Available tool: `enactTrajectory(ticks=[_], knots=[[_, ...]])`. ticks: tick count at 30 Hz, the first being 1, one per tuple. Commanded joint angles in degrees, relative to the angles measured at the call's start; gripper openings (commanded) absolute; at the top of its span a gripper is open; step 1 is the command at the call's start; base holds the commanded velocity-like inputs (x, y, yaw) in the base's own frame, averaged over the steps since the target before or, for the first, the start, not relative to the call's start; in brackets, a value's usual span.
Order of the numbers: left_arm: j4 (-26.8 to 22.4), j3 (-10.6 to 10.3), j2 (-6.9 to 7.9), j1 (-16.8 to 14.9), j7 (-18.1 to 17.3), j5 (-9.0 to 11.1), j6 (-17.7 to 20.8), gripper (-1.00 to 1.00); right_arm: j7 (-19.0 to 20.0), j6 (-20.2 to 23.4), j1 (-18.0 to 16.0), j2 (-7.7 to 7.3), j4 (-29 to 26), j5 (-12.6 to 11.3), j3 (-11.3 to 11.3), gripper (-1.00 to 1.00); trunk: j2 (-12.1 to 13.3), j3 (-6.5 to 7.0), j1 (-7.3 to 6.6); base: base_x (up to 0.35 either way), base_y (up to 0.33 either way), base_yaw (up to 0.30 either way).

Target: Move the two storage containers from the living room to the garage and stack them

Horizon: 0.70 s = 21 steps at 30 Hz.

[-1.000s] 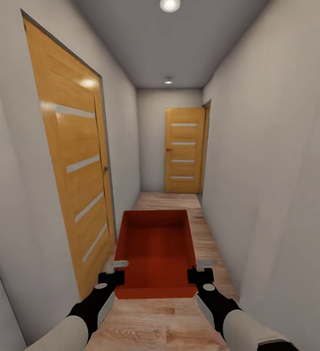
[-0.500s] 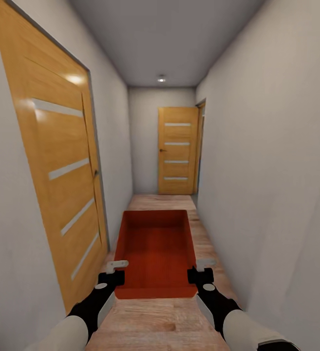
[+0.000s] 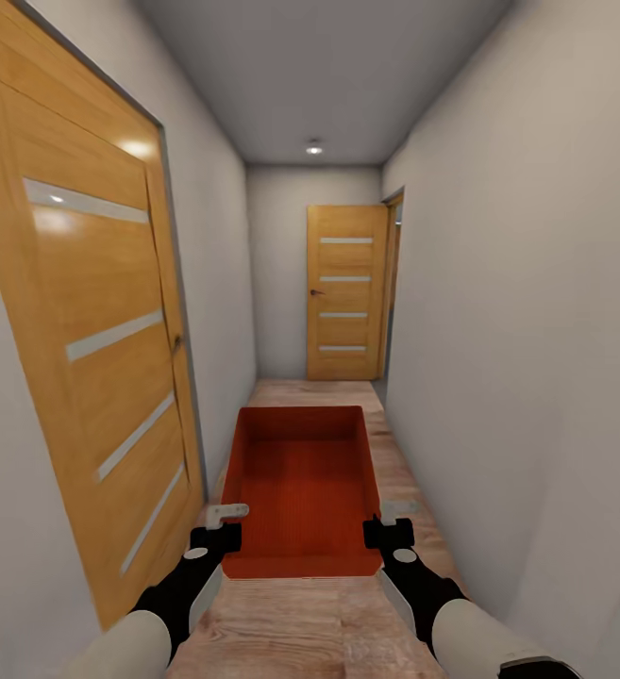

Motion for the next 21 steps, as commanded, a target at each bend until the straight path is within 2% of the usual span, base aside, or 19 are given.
enactTrajectory(ticks=[1, 21], knots=[[-0.2, 0.4, 2.29, 0.0, 0.5, -0.7, 0.0, -1.0, -0.5, -0.1, -0.1, -0.4, 0.2, 0.1, -0.4, -1.0, -0.1, -0.08, 0.04, 0.324, 0.0, 0.0], [-0.1, 0.5, 2.36, 0.0, 0.7, -0.7, 0.0, -1.0, -0.5, -0.2, -0.1, -0.42, 0.2, 0.1, -0.4, -1.0, -0.1, -0.08, 0.04, 0.324, 0.0, 0.0]])
